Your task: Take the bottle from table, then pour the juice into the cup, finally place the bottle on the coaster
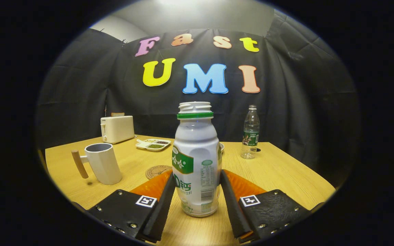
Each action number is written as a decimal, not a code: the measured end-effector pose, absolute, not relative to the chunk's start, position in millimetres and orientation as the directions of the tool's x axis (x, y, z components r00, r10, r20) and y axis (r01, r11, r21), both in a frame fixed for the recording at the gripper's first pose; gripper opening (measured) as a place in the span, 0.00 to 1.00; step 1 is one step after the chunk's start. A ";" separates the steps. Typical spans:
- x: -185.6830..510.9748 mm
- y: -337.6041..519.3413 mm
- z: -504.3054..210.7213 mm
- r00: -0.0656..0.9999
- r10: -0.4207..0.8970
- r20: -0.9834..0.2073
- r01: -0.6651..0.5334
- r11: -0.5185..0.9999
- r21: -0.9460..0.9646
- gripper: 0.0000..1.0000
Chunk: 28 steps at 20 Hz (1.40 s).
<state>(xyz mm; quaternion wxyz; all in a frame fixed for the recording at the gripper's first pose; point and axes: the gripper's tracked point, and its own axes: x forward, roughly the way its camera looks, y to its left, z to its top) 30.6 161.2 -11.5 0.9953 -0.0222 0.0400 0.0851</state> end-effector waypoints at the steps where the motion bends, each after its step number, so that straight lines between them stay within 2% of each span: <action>1: 32.4 161.4 -11.3 0.983 0.166 -0.084 -0.169 0.985 -0.039 0.68; 12: 36.8 173.2 0.6 0.988 0.080 -0.130 -0.109 0.964 -0.243 0.68; 28: 48.3 223.8 51.7 0.998 0.038 -0.057 -0.065 0.797 -0.601 0.68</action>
